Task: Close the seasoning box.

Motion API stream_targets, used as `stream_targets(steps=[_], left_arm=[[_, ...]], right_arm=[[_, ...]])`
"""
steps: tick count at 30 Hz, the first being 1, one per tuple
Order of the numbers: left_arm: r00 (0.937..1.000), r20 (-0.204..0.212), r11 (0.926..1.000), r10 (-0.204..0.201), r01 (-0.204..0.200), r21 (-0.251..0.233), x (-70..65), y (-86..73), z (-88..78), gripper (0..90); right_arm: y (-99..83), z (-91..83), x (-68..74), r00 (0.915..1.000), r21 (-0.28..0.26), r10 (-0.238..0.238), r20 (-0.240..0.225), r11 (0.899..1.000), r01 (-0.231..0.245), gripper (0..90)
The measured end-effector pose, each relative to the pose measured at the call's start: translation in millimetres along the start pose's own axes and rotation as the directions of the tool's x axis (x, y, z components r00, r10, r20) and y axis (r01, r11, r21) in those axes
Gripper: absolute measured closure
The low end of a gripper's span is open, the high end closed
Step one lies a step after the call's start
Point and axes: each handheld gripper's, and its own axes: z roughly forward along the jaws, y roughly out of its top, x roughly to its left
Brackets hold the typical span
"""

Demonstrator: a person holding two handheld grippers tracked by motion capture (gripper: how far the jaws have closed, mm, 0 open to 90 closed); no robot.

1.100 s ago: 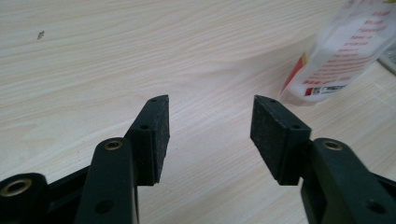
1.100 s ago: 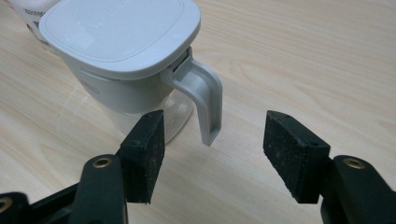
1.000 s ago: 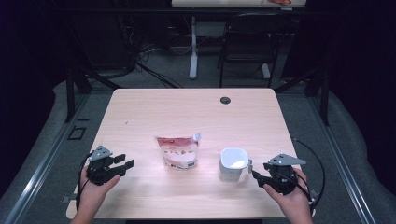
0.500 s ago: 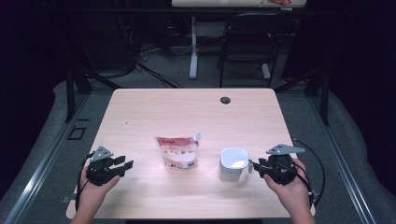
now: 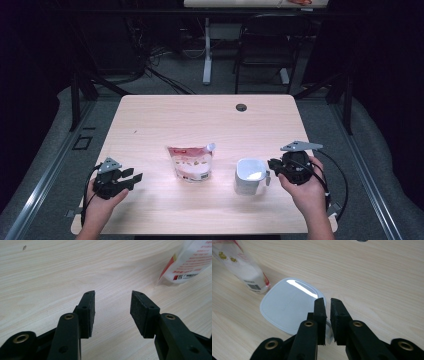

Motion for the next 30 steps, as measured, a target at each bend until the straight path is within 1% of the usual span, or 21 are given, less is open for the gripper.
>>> stream_targets(steps=[1,4,6,7,8,10,12,14,15,17,19,20,22,25,27,28,29,30], left_arm=[[1.0,0.002,1.0,-0.003,0.003,0.005,0.4,-0.1,0.1,54.7],[0.9999,0.004,0.9999,-0.011,0.011,-0.001,0.8,-1.3,1.5,53.9],[1.0,0.005,1.0,-0.007,0.007,0.004,1.3,-1.9,1.9,53.9],[0.9999,0.004,0.9999,-0.011,0.011,0.004,1.2,-2.2,2.4,53.8],[0.9999,0.008,0.9999,-0.009,0.009,0.006,1.9,-2.1,3.0,53.7],[0.9999,0.008,0.9999,-0.01,0.01,0.007,2.2,-2.4,3.5,53.5],[0.9999,0.008,0.9998,-0.007,0.007,0.017,2.7,-2.8,3.6,53.5],[0.9999,0.008,0.9998,-0.009,0.009,0.018,3.1,-3.3,3.7,53.5],[0.9999,0.005,0.9999,-0.01,0.01,0.011,3.0,-3.9,4.0,53.4],[0.9999,0.004,0.9999,-0.011,0.011,0.012,2.9,-4.9,3.2,53.4],[1.0,0.002,0.9999,-0.009,0.009,0.012,2.3,-5.4,2.5,53.3],[1.0,0.003,0.9999,-0.005,0.005,0.012,2.3,-5.3,2.2,53.2],[1.0,0.0,0.9999,-0.004,0.004,0.013,2.0,-5.5,2.0,53.1],[1.0,0.0,0.9999,-0.002,0.002,0.016,2.7,-6.2,2.5,53.0],[1.0,0.0,0.9998,-0.01,0.01,0.014,3.0,-6.5,2.7,53.0],[0.9999,0.002,0.9999,-0.01,0.01,0.014,3.4,-6.6,2.6,53.0],[0.9999,0.001,0.9998,-0.011,0.011,0.013,3.6,-6.6,2.5,52.9],[0.9999,0.001,0.9998,-0.013,0.013,0.015,3.7,-6.6,2.4,52.9]], right_arm=[[0.1,0.1,0.5,1.0,0.004,-0.005,0.0,1.0,0.005,83.7],[-1.3,2.3,4.2,0.9999,0.002,-0.009,-0.006,1.0,0.009,84.1],[-1.4,2.6,4.4,0.9998,0.009,-0.015,-0.01,1.0,0.015,84.0],[-1.5,3.1,4.7,0.9998,0.013,-0.018,-0.009,1.0,0.018,84.5],[-1.7,4.3,5.3,0.9998,0.005,-0.014,-0.012,1.0,0.014,84.9],[-1.2,5.2,5.9,0.9998,0.012,-0.014,-0.012,1.0,0.014,86.3],[-0.3,6.2,6.2,0.9997,0.005,-0.016,-0.02,1.0,0.016,88.7],[-0.1,6.1,6.2,0.9997,0.002,-0.014,-0.018,1.0,0.014,89.5],[-0.1,6.4,6.2,0.9997,-0.001,-0.013,-0.019,1.0,0.013,89.5],[-0.3,7.3,6.3,0.9997,-0.007,-0.014,-0.02,1.0,0.013,89.4],[-0.6,9.1,7.1,0.9998,-0.005,-0.016,-0.009,1.0,0.016,88.6],[-0.3,9.0,7.0,0.9996,0.006,-0.026,-0.013,1.0,0.026,88.1],[-0.5,9.7,8.4,0.9996,0.008,-0.025,-0.009,1.0,0.025,86.8],[-0.4,10.2,9.6,0.9994,0.011,-0.027,-0.021,1.0,0.027,85.1],[-0.3,10.8,10.6,0.9995,0.0,-0.023,-0.019,1.0,0.024,85.3],[0.0,10.6,10.6,0.9994,0.005,-0.027,-0.021,1.0,0.027,86.5],[0.2,10.5,10.5,0.9987,0.015,-0.032,-0.039,0.999,0.033,88.1],[-0.1,10.7,11.0,0.9988,0.014,-0.033,-0.037,0.999,0.033,87.9]])
